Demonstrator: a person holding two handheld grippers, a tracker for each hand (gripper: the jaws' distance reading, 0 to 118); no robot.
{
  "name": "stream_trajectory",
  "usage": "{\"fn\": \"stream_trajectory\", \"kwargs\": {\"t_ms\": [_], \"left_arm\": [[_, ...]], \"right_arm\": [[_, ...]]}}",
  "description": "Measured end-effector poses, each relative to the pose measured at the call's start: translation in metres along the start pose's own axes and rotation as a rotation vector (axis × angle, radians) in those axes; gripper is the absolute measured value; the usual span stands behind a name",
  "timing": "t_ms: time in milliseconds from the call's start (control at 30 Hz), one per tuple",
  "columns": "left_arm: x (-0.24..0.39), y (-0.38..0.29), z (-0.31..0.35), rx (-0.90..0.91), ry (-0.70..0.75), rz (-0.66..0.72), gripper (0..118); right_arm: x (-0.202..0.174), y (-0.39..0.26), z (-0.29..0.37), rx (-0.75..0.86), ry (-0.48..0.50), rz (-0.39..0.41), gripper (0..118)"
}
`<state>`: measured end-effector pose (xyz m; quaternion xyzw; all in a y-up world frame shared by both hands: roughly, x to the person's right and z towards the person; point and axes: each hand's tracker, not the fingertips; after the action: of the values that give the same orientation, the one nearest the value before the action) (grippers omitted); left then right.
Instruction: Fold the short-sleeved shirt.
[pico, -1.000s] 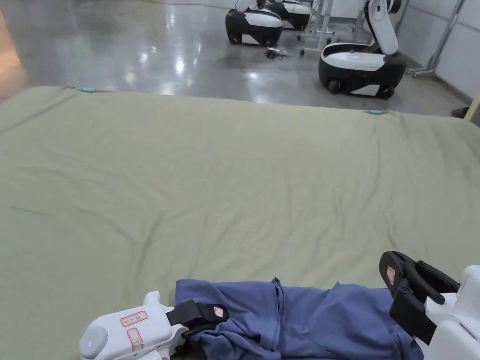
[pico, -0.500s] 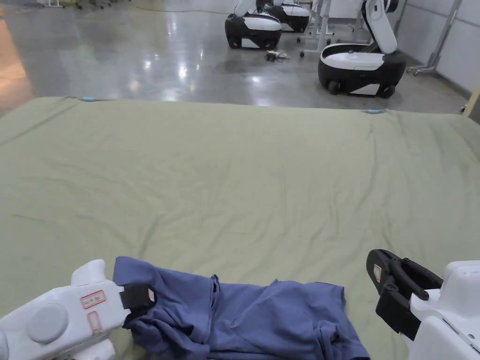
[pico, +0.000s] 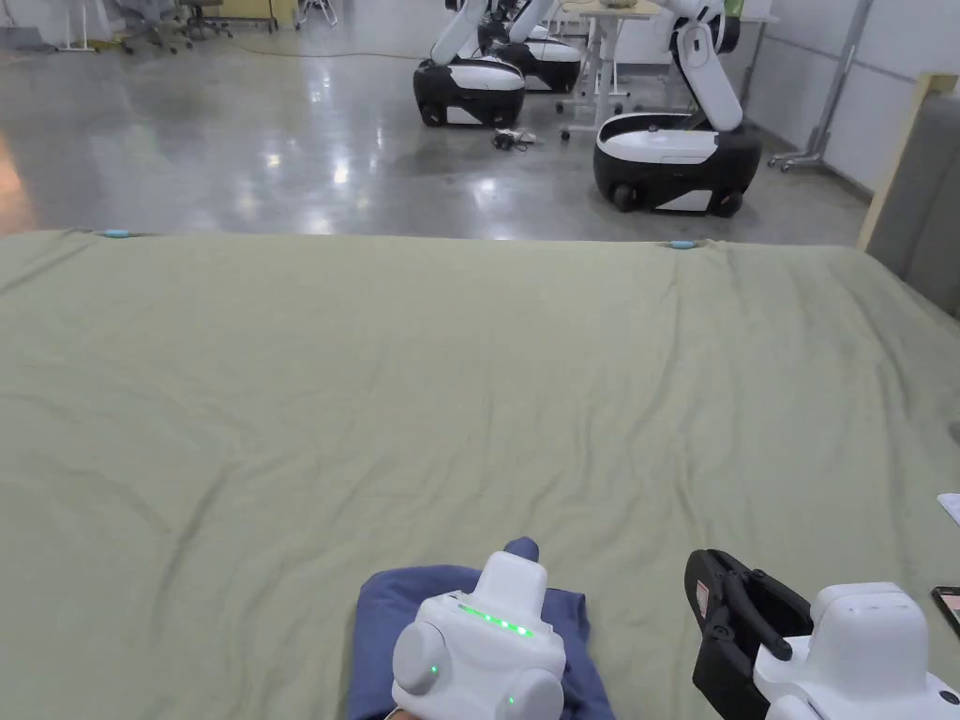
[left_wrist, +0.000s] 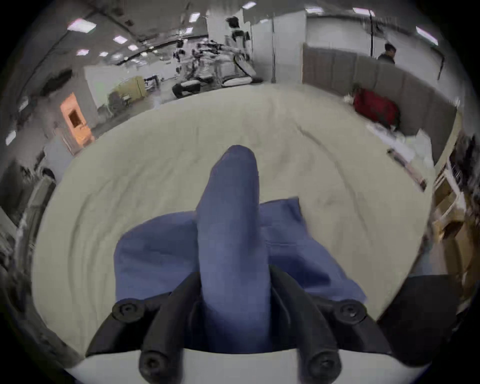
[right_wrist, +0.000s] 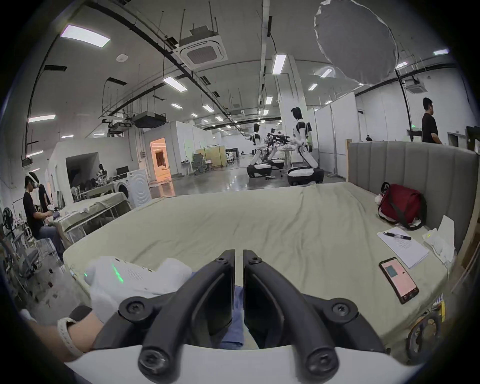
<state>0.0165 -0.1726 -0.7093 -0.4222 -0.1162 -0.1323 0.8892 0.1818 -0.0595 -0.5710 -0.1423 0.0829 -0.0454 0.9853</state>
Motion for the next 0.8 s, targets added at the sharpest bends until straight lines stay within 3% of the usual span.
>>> {"fn": "stream_trajectory", "kwargs": {"t_ms": [67, 133, 167, 333, 467, 533, 633, 667, 800], "left_arm": [[0.003, -0.003, -0.003, 0.011, -0.006, -0.007, 25], [-0.002, -0.001, 0.009, -0.008, -0.090, -0.013, 60], [-0.006, 0.001, 0.013, -0.011, -0.124, 0.017, 85], [-0.056, 0.008, 0.064, 0.174, -0.330, 0.190, 90], [-0.113, -0.002, 0.069, 0.232, -0.367, 0.428, 90], [-0.136, -0.008, 0.053, 0.177, -0.532, 0.596, 85], [-0.137, -0.023, 0.026, 0.086, -0.727, 0.727, 26], [-0.130, -0.027, 0.017, 0.070, -0.757, 0.744, 19], [-0.097, -0.039, -0.023, -0.036, -0.873, 0.836, 19]], "right_arm": [[0.010, -0.003, 0.002, 0.000, -0.003, -0.003, 11], [0.015, -0.005, 0.003, 0.000, -0.004, -0.007, 11], [0.018, -0.006, 0.002, -0.003, -0.003, -0.010, 11], [0.020, -0.009, -0.003, -0.020, 0.018, -0.041, 12], [0.014, -0.011, -0.007, -0.029, 0.027, -0.042, 12], [0.012, -0.012, -0.009, -0.035, 0.030, -0.049, 12], [0.009, -0.013, -0.010, -0.045, 0.034, -0.057, 12], [0.008, -0.013, -0.010, -0.047, 0.031, -0.055, 12], [0.009, -0.012, -0.009, -0.058, 0.016, -0.049, 12]]}}
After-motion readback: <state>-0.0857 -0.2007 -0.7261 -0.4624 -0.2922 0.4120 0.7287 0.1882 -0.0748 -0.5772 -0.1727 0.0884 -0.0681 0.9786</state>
